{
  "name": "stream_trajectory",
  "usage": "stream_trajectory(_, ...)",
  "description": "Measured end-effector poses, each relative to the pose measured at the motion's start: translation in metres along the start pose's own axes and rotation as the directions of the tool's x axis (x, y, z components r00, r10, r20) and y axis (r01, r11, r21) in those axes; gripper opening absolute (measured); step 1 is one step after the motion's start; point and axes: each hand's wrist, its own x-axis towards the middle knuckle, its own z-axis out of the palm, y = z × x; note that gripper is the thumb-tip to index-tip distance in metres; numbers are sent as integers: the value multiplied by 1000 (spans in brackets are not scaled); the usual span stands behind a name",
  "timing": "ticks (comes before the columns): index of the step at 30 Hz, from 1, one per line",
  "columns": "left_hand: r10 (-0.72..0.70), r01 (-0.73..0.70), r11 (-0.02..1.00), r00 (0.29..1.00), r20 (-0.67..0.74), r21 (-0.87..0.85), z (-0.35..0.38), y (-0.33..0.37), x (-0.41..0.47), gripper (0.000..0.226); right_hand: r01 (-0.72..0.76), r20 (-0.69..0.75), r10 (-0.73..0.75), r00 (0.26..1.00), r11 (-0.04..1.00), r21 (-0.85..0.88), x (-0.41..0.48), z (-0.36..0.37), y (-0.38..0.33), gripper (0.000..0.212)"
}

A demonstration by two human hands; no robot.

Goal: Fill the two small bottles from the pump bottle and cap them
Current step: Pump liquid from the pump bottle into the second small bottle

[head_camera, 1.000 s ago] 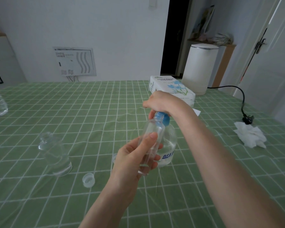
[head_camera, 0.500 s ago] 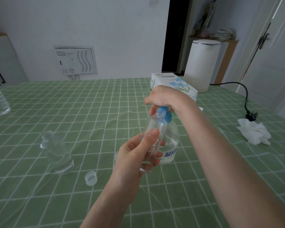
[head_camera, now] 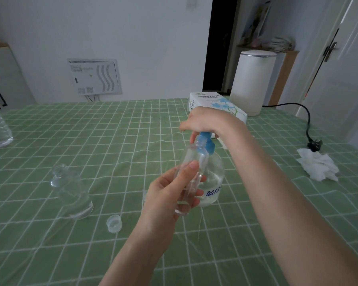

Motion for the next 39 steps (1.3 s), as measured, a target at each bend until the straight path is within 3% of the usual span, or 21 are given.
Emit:
stream_trajectory(17, -24, 24, 1000, 1000, -4, -13, 0, -4, 1, 32, -43, 38, 40, 998, 994, 95, 2, 10, 3, 46)
stream_trajectory(31, 12, -11, 1000, 1000, 14, -13, 0, -2, 1, 27, 26, -110, -12, 994, 992, 123, 5, 3, 5, 28)
stream_trajectory(39, 12, -12, 1000, 1000, 14, 1, -1, -5, 3, 27, -8, -49, 16, 999, 989, 148, 5, 6, 4, 30)
